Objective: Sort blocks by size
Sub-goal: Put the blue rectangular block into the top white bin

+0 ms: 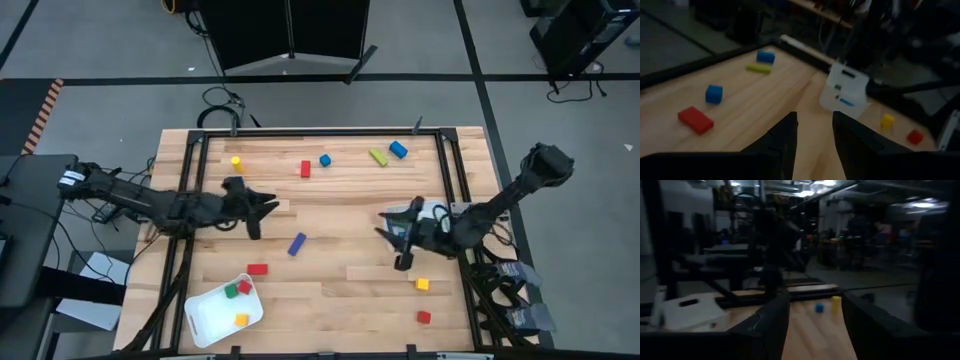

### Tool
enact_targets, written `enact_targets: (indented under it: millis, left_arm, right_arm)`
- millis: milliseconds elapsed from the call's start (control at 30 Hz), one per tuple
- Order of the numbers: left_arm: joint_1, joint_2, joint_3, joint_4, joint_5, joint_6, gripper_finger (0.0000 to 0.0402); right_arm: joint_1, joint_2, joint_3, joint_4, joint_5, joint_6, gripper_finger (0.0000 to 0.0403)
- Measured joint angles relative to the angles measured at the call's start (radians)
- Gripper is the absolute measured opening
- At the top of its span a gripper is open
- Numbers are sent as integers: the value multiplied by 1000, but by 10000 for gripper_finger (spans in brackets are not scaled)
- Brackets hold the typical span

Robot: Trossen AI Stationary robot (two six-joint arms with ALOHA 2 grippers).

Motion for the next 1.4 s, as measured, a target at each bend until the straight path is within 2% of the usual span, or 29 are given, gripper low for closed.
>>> enact_targets:
  millis: [100, 367, 600, 767, 933, 1133, 1400]
  left_arm:
    - [59, 72, 30, -2, 64, -13, 133]
    - [185, 250, 112, -2, 156, 3, 133]
    - [298, 425, 218, -164, 284, 3, 133]
    - [283, 527, 291, -220, 305, 64, 133]
    - [200, 548, 303, -167, 301, 109, 133]
    - [112, 548, 303, -127, 206, 85, 133]
    - [89, 605, 303, -128, 171, 55, 133]
  right_arm:
    - [31, -49, -18, 1, 59, -53, 188]
    - [54, -71, -25, -8, 114, -149, 181]
    - [54, -70, -25, -6, 134, -186, 174]
    - [54, -73, -25, -6, 141, -231, 173]
    - [54, -93, -25, -5, 161, -238, 172]
    - [41, -115, -25, -6, 159, -247, 166]
    - [-16, -136, -25, -5, 121, -261, 164]
